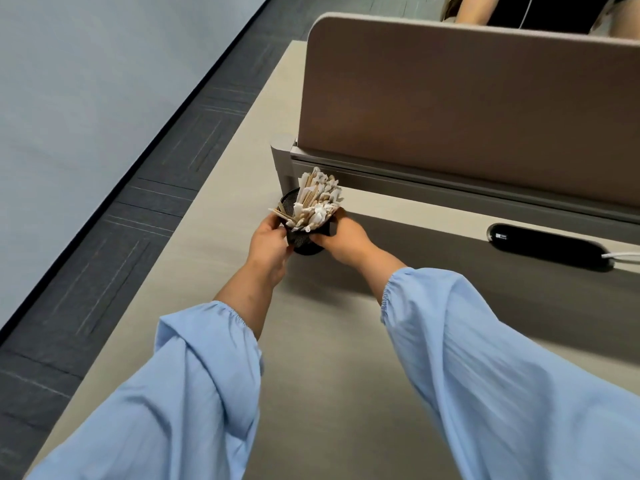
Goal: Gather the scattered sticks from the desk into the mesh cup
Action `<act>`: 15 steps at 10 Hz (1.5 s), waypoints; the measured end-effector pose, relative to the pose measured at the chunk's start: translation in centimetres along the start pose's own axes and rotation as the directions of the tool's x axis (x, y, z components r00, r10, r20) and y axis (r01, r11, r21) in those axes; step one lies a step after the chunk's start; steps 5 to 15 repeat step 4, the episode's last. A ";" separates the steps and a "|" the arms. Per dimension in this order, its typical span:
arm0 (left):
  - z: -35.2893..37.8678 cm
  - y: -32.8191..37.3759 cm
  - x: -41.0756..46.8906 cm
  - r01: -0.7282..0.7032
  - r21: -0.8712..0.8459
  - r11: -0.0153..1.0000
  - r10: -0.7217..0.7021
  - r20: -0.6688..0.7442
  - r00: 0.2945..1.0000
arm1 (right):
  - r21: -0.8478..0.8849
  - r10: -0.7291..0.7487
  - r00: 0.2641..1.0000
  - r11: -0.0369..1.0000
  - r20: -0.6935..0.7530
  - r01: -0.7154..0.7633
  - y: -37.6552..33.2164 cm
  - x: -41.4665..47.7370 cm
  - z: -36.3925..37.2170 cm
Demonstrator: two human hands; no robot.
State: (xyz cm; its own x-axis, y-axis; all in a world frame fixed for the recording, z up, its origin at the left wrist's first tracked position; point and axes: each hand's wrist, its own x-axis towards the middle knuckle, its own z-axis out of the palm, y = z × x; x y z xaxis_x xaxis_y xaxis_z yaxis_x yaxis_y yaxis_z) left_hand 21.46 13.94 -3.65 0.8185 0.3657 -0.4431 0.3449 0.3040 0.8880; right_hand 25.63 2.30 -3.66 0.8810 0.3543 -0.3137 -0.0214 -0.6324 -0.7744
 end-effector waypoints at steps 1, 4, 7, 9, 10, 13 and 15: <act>0.0 0.0 0.3 0.005 0.037 0.999 -0.006 0.030 1.000 | 0.017 -0.004 1.000 1.000 -0.024 0.005 0.0 0.2 0.2; -1.5 0.5 -1.2 0.053 0.312 0.949 -0.036 -0.060 0.998 | -0.038 0.093 0.994 0.995 0.057 -0.091 0.4 -2.5 -1.2; -1.5 0.5 -1.2 0.053 0.312 0.949 -0.036 -0.060 0.998 | -0.038 0.093 0.994 0.995 0.057 -0.091 0.4 -2.5 -1.2; -1.5 0.5 -1.2 0.053 0.312 0.949 -0.036 -0.060 0.998 | -0.038 0.093 0.994 0.995 0.057 -0.091 0.4 -2.5 -1.2; -1.5 0.5 -1.2 0.053 0.312 0.949 -0.036 -0.060 0.998 | -0.038 0.093 0.994 0.995 0.057 -0.091 0.4 -2.5 -1.2; -1.5 0.5 -1.2 0.053 0.312 0.949 -0.036 -0.060 0.998 | -0.038 0.093 0.994 0.995 0.057 -0.091 0.4 -2.5 -1.2; -1.5 0.5 -1.2 0.053 0.312 0.949 -0.036 -0.060 0.998 | -0.038 0.093 0.994 0.995 0.057 -0.091 0.4 -2.5 -1.2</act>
